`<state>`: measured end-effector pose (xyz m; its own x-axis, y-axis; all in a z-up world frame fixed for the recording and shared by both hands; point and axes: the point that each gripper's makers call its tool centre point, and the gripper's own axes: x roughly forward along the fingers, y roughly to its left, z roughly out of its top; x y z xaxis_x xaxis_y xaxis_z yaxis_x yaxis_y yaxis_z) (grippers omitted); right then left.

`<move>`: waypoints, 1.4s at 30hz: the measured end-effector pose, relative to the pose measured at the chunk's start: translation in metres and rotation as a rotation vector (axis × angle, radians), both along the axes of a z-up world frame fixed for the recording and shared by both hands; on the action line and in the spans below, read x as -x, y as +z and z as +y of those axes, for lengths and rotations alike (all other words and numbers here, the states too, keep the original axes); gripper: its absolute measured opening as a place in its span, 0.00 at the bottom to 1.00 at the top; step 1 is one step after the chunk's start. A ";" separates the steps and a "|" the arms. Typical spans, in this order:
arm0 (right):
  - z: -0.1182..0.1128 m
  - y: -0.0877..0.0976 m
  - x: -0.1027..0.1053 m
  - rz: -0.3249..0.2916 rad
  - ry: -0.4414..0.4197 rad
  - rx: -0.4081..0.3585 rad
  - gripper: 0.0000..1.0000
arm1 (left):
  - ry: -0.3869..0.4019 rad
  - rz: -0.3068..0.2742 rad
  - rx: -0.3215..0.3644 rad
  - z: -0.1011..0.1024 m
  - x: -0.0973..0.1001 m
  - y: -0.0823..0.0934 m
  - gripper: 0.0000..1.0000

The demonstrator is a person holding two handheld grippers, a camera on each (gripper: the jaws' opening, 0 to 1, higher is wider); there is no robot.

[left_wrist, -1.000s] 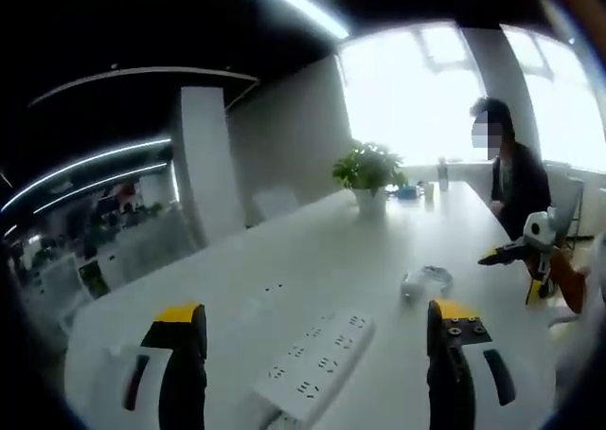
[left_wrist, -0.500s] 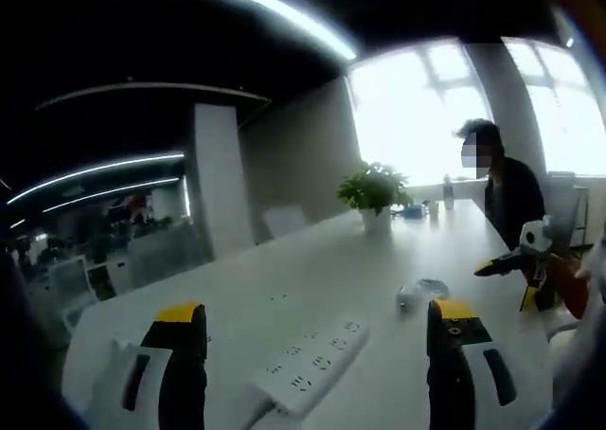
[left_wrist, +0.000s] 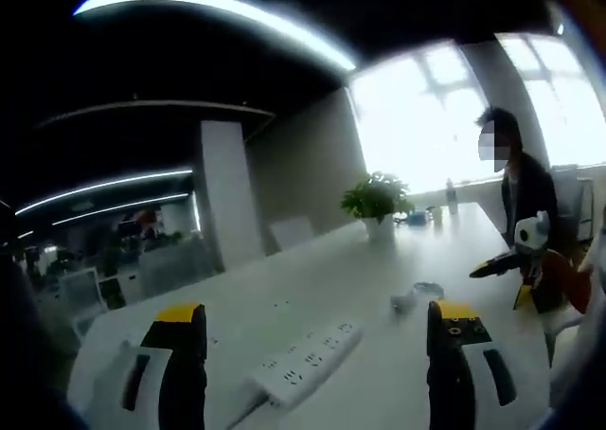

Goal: Straighten the power strip on the desk, plug the charger into it

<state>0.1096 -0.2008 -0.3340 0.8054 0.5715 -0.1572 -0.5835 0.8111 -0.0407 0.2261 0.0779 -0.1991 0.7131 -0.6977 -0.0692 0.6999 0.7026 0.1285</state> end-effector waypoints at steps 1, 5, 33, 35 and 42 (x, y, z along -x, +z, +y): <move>0.000 0.000 0.000 0.000 -0.001 0.000 0.95 | 0.002 -0.002 0.001 0.001 0.002 0.000 0.99; 0.000 0.000 0.000 0.000 -0.004 0.003 0.95 | 0.017 -0.019 0.021 0.006 0.012 0.000 0.99; 0.001 0.000 -0.001 -0.004 0.000 -0.002 0.95 | 0.145 -0.006 0.093 0.044 0.053 -0.043 0.99; 0.000 0.000 -0.002 -0.004 0.000 -0.002 0.95 | 0.159 -0.006 0.093 0.046 0.055 -0.049 0.99; -0.001 0.001 -0.002 -0.005 -0.001 -0.002 0.95 | 0.193 0.016 0.126 0.054 0.065 -0.067 0.99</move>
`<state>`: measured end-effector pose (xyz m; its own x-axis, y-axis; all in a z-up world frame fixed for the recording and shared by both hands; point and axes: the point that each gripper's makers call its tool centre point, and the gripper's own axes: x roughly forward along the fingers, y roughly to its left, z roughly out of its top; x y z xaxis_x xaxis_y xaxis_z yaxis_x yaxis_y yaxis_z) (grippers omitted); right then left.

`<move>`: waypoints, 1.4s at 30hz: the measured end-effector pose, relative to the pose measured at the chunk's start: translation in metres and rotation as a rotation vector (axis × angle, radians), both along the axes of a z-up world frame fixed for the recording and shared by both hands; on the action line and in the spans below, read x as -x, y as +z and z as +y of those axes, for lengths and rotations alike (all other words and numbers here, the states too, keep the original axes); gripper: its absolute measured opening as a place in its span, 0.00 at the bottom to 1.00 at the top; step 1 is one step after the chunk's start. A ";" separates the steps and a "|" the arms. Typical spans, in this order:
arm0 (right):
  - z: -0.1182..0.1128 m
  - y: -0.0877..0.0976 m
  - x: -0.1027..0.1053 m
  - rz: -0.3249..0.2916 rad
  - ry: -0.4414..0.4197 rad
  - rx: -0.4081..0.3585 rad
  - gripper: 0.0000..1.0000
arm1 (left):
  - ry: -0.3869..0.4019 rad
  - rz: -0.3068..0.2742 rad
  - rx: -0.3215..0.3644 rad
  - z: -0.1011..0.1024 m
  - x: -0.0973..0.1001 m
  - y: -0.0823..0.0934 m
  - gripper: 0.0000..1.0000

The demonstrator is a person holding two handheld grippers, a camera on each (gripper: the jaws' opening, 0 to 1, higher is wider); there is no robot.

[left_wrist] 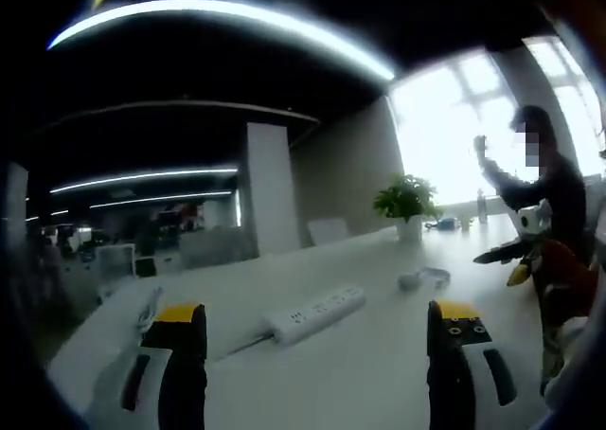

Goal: Straighten the power strip on the desk, plug the charger into it

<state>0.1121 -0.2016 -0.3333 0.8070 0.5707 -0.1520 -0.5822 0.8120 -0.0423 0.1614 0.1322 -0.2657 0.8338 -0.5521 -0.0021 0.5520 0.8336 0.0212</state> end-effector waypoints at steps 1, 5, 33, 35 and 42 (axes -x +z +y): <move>0.000 0.000 0.000 0.000 0.000 -0.001 0.95 | 0.000 0.002 0.005 0.000 0.001 -0.001 0.99; 0.000 -0.001 0.000 0.000 -0.002 -0.002 0.95 | 0.014 0.011 0.015 0.003 0.007 -0.010 0.99; -0.003 -0.003 0.001 0.001 -0.008 -0.005 0.95 | 0.038 0.037 0.038 0.007 0.024 -0.041 0.99; -0.002 -0.003 0.001 0.000 -0.007 -0.005 0.95 | 0.040 0.036 0.039 0.007 0.024 -0.041 0.99; -0.003 -0.002 0.001 -0.002 -0.011 -0.004 0.95 | 0.044 0.030 0.040 0.008 0.025 -0.041 0.99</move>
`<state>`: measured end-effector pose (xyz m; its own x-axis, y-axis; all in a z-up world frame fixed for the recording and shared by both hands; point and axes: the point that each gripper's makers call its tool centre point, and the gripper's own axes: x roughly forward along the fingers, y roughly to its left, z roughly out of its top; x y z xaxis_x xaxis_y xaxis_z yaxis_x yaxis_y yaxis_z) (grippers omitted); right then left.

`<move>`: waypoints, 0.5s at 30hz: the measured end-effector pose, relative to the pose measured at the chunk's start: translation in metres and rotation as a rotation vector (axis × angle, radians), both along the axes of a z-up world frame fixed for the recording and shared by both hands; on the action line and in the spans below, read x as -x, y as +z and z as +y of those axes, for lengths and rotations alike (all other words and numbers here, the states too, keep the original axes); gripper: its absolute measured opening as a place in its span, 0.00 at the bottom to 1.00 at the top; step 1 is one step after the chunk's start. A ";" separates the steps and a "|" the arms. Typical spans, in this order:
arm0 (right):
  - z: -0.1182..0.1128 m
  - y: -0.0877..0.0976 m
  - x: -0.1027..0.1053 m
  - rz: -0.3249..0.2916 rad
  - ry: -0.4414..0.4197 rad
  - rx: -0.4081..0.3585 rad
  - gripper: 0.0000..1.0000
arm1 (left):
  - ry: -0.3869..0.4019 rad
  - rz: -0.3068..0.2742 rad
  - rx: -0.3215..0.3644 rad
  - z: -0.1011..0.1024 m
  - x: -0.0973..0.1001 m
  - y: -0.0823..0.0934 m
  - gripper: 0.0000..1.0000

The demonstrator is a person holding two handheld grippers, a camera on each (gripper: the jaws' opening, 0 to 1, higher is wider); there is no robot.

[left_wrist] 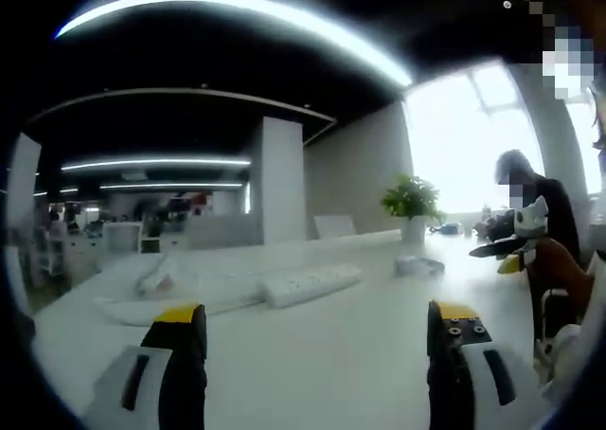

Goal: Straighten the power strip on the desk, plug the charger into it

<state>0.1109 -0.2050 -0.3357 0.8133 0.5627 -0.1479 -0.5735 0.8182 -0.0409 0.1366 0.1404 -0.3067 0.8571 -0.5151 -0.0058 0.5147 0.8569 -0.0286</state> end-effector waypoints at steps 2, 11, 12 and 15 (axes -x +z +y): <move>0.000 0.000 0.000 0.000 -0.001 0.000 0.95 | 0.001 0.005 -0.002 0.000 0.000 -0.002 0.99; 0.003 0.005 -0.001 -0.009 0.005 0.012 0.96 | 0.007 0.009 0.003 0.002 0.002 -0.004 0.99; 0.003 0.005 -0.001 -0.010 0.007 0.014 0.96 | 0.009 0.010 0.004 0.002 0.002 -0.004 0.99; 0.005 0.008 -0.004 -0.016 0.014 0.020 0.95 | 0.012 0.010 0.008 0.003 0.002 -0.004 0.99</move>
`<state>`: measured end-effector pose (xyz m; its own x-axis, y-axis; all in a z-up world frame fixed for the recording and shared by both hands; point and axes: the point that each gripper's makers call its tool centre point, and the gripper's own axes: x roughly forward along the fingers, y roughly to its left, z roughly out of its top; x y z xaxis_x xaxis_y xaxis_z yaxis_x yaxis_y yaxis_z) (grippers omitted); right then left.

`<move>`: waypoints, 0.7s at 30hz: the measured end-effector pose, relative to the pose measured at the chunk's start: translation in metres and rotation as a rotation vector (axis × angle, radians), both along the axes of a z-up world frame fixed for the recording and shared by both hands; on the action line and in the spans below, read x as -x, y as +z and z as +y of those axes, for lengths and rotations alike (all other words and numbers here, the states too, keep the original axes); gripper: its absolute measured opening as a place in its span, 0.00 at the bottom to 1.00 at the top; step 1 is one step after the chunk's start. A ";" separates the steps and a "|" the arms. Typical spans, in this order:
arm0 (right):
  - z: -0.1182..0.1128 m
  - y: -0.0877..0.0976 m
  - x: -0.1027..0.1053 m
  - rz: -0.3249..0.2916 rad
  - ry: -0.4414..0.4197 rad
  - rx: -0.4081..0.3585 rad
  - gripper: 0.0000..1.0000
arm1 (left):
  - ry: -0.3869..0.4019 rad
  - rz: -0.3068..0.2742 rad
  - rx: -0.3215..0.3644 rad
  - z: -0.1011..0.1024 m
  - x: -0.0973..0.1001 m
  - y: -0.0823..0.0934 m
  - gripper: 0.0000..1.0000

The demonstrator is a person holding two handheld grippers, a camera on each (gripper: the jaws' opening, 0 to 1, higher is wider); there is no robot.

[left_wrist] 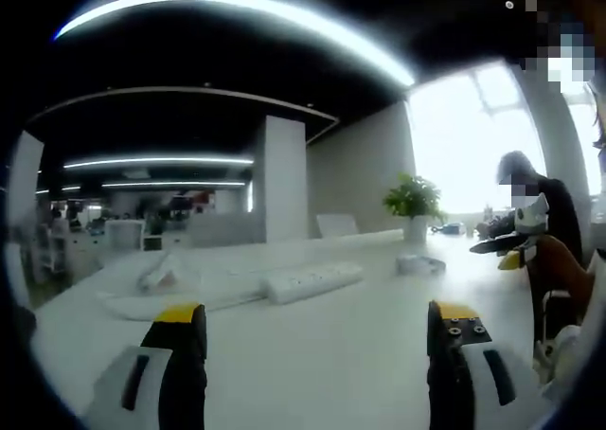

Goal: Straighten the power strip on the desk, plug the charger into it

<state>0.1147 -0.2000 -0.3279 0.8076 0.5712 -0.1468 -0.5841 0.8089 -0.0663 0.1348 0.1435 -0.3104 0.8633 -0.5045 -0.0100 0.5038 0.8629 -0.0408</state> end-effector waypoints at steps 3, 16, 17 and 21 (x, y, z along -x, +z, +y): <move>0.000 0.004 -0.005 -0.013 0.003 0.003 0.95 | 0.004 0.001 0.000 0.001 0.000 0.000 0.99; 0.004 0.032 -0.031 -0.072 0.035 0.015 0.96 | 0.011 0.015 0.014 0.002 0.000 -0.005 0.99; 0.005 0.035 -0.033 -0.080 0.047 0.021 0.96 | 0.012 0.016 0.014 0.002 0.000 -0.005 0.99; 0.004 0.046 -0.043 -0.102 0.056 0.035 0.96 | 0.013 0.016 0.015 0.002 0.001 -0.005 0.99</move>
<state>0.1580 -0.1961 -0.2815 0.7862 0.6118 -0.0866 -0.6173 0.7712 -0.1555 0.1343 0.1453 -0.3155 0.8698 -0.4932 -0.0166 0.4914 0.8687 -0.0620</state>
